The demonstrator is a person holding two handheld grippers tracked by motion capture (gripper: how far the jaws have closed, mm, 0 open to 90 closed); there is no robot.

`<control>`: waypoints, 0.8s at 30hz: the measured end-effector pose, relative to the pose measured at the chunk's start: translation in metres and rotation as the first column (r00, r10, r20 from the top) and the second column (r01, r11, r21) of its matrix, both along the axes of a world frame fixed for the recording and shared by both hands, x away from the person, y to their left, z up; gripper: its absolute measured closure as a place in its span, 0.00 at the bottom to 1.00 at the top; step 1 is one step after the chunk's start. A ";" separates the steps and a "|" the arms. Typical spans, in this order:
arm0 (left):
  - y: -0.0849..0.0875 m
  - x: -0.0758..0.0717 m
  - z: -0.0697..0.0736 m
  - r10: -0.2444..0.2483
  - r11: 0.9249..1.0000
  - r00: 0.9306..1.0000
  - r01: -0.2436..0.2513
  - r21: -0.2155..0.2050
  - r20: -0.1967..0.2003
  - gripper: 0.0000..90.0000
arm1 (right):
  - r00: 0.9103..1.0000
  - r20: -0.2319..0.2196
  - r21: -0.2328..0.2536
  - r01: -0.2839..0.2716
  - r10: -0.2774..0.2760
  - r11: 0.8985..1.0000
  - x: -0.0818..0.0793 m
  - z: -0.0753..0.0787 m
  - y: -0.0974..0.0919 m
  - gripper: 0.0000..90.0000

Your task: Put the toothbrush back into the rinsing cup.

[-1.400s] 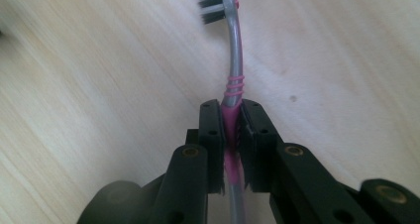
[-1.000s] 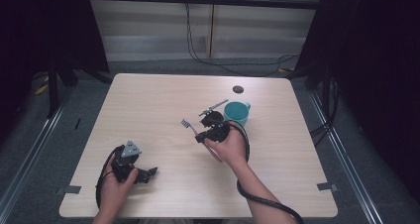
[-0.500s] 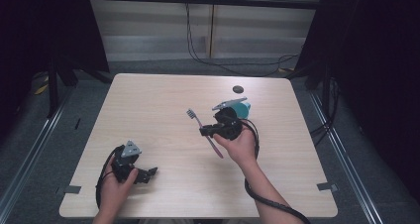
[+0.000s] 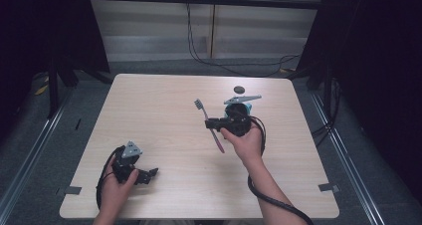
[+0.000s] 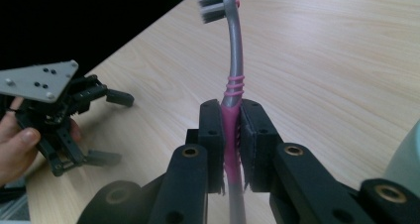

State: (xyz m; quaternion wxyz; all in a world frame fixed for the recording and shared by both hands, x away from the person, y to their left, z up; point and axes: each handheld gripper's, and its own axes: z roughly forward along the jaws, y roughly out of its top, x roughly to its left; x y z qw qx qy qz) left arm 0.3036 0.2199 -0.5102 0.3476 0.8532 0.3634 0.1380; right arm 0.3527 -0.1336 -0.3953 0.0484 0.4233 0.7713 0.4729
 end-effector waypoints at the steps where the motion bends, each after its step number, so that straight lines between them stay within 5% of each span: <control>1: 0.000 0.000 0.000 0.000 1.000 1.000 0.000 0.000 0.000 0.00 | 1.000 0.003 0.011 0.008 -0.008 1.000 0.000 0.000 -0.001 0.90; 11: 0.000 0.000 0.000 0.000 1.000 1.000 0.000 0.000 0.000 0.00 | 0.999 0.030 0.117 0.030 -0.034 0.993 0.000 0.005 -0.012 0.90; 24: 0.000 0.000 0.000 0.001 1.000 1.000 -0.001 0.000 0.002 0.00 | 0.997 0.062 0.179 0.037 -0.049 0.983 0.002 0.012 -0.021 0.90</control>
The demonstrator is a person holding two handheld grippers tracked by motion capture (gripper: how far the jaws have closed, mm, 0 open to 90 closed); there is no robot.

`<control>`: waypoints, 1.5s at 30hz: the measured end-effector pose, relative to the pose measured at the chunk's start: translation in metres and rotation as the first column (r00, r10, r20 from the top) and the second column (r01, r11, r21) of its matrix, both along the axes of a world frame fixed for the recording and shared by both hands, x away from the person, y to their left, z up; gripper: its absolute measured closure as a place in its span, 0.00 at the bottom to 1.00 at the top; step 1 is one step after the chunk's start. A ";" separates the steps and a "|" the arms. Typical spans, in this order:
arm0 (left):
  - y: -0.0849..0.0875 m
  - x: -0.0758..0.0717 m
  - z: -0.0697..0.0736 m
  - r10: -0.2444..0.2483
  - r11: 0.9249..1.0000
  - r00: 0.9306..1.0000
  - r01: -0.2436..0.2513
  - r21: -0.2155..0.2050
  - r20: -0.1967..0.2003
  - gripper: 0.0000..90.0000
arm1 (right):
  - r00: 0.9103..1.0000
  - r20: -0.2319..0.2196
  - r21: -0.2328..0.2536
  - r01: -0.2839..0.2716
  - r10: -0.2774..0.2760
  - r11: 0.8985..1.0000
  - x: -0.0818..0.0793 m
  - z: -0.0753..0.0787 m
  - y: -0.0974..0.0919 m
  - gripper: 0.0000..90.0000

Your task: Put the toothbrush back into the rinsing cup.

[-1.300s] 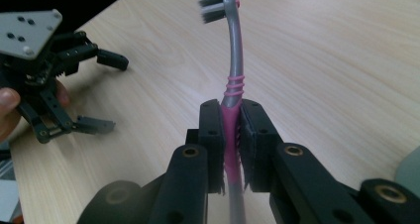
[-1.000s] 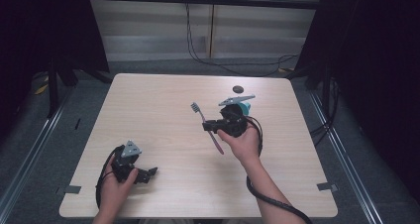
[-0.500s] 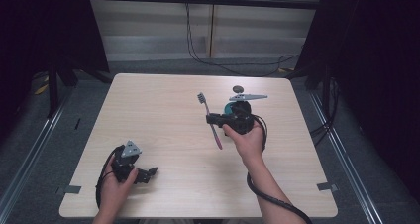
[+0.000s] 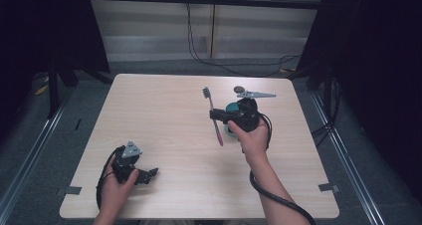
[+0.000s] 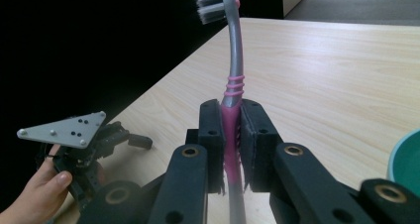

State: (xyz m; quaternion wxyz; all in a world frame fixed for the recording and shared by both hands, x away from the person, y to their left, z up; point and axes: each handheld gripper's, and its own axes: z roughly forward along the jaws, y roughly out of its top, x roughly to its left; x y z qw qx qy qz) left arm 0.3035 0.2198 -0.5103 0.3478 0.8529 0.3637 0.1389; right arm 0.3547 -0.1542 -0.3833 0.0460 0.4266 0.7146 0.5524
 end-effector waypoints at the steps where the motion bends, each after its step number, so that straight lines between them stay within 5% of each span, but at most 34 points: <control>1: 0.000 0.000 0.000 0.000 1.000 1.000 0.000 0.000 0.000 0.00 | 1.000 0.002 0.005 0.001 -0.001 1.000 0.000 0.001 -0.001 0.90; 31: 0.000 0.000 0.000 -0.001 1.000 1.000 0.001 -0.001 -0.001 0.00 | 0.995 0.070 0.130 0.065 -0.075 0.989 0.018 0.021 -0.024 0.90; 45: 0.000 0.000 0.000 0.006 1.000 1.000 -0.006 -0.007 0.001 0.00 | 0.990 0.098 0.141 0.090 -0.105 0.986 0.027 0.024 -0.028 0.90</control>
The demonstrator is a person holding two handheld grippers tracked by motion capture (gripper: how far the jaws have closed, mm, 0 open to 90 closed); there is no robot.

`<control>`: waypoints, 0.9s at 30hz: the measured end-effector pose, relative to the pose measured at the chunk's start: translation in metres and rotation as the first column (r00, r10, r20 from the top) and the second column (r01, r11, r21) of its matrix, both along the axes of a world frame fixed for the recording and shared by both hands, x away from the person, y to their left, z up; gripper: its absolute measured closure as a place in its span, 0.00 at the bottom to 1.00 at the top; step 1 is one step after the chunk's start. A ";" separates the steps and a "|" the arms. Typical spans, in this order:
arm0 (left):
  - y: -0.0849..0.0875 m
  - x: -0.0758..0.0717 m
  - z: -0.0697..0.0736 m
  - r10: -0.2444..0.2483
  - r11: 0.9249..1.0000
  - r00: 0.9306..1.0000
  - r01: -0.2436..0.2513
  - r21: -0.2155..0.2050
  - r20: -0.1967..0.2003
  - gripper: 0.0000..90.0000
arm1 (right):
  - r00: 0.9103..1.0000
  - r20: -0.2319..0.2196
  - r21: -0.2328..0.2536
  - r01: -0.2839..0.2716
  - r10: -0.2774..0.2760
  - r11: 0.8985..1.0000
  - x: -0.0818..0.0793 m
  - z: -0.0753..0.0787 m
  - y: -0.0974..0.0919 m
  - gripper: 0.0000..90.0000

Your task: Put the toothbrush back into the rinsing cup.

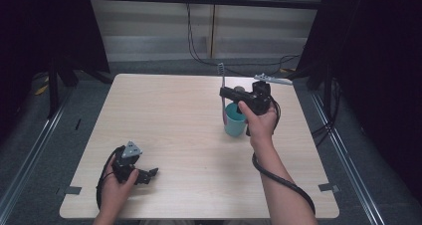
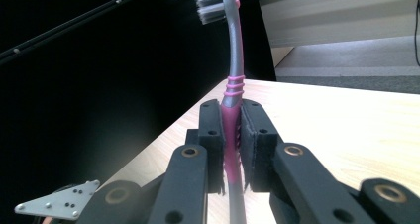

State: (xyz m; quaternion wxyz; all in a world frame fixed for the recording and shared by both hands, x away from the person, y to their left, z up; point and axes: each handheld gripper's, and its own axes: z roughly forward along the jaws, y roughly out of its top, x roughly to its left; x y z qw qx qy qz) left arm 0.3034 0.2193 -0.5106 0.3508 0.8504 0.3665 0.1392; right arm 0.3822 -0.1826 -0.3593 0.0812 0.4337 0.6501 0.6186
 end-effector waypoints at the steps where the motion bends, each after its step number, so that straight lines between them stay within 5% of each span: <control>1: 0.000 0.000 0.000 0.000 1.000 1.000 0.000 0.000 0.000 0.00 | 1.000 0.004 0.000 0.003 -0.003 1.000 0.001 0.000 0.000 0.90; 27: 0.000 0.000 0.000 -0.001 1.000 1.000 0.001 -0.003 -0.002 0.00 | 0.991 0.044 -0.039 0.127 -0.125 0.991 0.011 -0.009 -0.024 0.90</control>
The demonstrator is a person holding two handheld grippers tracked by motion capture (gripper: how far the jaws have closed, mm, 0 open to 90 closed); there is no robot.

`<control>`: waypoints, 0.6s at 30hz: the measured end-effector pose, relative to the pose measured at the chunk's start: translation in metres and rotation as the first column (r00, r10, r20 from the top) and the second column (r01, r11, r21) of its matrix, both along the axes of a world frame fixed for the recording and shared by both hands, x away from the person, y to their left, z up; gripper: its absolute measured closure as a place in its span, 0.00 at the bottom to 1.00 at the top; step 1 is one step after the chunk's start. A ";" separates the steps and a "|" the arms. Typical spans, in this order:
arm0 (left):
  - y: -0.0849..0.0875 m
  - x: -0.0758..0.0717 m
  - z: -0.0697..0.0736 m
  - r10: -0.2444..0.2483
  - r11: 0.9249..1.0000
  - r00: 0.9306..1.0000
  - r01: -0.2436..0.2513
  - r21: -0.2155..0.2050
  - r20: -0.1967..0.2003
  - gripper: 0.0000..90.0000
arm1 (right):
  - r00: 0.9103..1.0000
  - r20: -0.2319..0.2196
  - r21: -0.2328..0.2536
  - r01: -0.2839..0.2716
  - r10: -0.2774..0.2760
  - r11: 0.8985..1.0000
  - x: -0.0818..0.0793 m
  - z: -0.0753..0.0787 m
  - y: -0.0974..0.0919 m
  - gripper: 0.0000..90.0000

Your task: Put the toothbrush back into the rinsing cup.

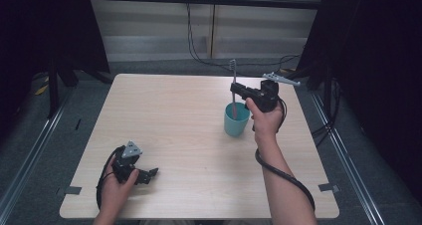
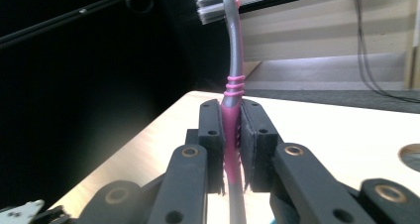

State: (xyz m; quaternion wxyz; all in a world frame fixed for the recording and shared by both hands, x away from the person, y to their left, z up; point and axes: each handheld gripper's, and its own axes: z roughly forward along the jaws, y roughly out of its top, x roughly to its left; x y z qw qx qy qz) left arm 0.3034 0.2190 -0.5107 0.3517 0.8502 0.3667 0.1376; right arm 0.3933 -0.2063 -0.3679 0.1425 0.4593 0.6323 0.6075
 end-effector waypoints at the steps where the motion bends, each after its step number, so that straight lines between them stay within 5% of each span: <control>1: 0.000 0.000 0.000 0.000 1.000 1.000 0.000 -0.001 0.000 0.00 | 1.000 -0.002 0.001 0.003 -0.003 1.000 0.001 -0.001 -0.001 0.90; 18: 0.000 0.000 0.000 -0.002 1.000 1.000 0.002 0.000 -0.001 0.00 | 0.999 0.015 -0.018 0.042 -0.041 0.999 0.009 -0.007 -0.005 0.90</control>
